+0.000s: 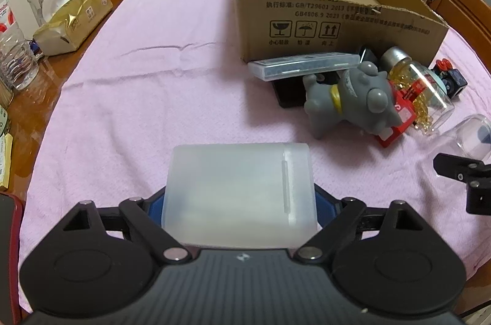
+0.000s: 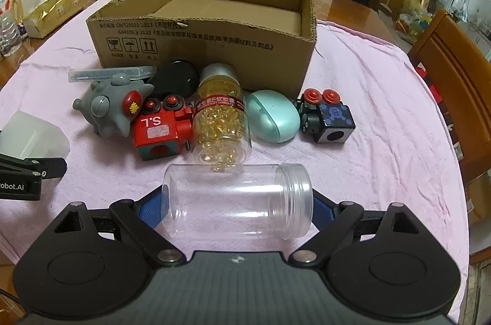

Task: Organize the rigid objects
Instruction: 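Grasp the clear plastic jar with the right gripper while the left holds the white box, then carry the white box into the cardboard box and open the left gripper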

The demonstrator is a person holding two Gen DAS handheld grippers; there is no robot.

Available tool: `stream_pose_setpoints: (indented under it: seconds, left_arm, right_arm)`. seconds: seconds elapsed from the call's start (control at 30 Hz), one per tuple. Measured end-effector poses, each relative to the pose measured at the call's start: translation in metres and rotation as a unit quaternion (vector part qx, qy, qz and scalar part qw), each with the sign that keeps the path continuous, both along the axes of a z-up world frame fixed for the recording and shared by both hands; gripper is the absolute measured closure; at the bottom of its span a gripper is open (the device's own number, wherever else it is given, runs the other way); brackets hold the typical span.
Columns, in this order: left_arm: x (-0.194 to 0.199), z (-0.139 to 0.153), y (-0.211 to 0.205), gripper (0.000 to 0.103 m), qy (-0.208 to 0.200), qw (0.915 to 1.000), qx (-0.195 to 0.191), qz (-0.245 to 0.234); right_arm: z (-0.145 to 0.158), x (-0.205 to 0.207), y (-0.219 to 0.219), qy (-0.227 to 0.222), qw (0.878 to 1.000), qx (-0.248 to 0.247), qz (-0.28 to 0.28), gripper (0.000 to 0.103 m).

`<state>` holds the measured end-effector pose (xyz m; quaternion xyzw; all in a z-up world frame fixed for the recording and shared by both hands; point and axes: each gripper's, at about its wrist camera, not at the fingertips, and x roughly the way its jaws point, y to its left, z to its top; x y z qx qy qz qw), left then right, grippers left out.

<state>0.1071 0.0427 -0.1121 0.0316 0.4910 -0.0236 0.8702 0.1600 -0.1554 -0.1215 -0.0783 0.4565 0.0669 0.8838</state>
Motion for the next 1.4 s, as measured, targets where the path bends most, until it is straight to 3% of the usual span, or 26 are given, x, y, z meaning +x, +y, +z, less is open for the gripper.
stream_pose_setpoints:
  seconds: [0.4,0.53,0.8,0.93,1.17,1.4]
  left_arm:
    - [0.011,0.006,0.008,0.015,0.04,0.9991,-0.015,0.007]
    - [0.015,0.007,0.007,0.02,0.055,0.9982,-0.019,-0.01]
    - [0.024,0.015,0.016,0.021,0.067,0.996,-0.028,-0.053]
    - [0.029,0.028,0.023,0.021,0.074,0.9942,-0.03,-0.072]
    - [0.038,0.072,0.028,0.02,0.059,0.9918,-0.03,-0.11]
    - [0.053,0.119,0.026,0.02,0.014,0.9937,-0.013,-0.111]
  right_arm:
    - [0.003,0.009,0.013,0.017,1.0,-0.011,-0.014,0.008]
    - [0.004,0.013,0.018,0.033,0.999,-0.018,-0.019,0.009]
    - [0.007,0.018,0.021,0.049,0.998,-0.02,-0.02,0.009]
    - [0.016,0.017,0.02,0.056,0.998,-0.014,-0.008,0.009]
    - [0.058,0.019,0.015,0.053,0.997,0.003,0.054,0.009]
    - [0.101,0.035,0.01,0.015,0.993,0.011,0.115,0.009]
